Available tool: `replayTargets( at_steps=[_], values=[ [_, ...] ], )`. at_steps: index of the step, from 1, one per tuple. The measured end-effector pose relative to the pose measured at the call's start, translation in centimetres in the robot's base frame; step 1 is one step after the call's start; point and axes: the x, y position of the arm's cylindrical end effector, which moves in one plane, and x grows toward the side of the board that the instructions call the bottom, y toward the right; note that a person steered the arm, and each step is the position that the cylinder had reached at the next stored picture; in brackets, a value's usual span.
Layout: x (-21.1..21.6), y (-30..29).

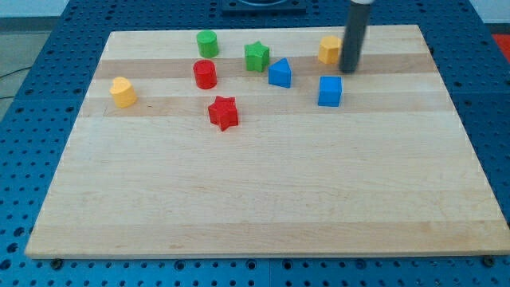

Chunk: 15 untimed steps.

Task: Slide the yellow heart close to the blue cube

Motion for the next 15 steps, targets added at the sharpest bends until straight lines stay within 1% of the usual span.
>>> replayTargets(
  at_steps=[1,2,3,4,5,6,7,8,9,10,11,12,13,14,15],
  values=[
    [9.1,4.5],
    [19.2,-1.3],
    [23.6,-13.3],
    [20.7,-27.8],
    [12.2,-38.2],
    [8.3,-46.4],
    [5.5,-46.8],
    [2.3,-42.8],
    [2.7,-37.8],
    [4.1,-33.5],
    [7.3,-29.2],
    [11.2,-26.5],
    [7.4,-32.3],
    [6.1,-35.5],
    [8.2,-38.2]
  ],
)
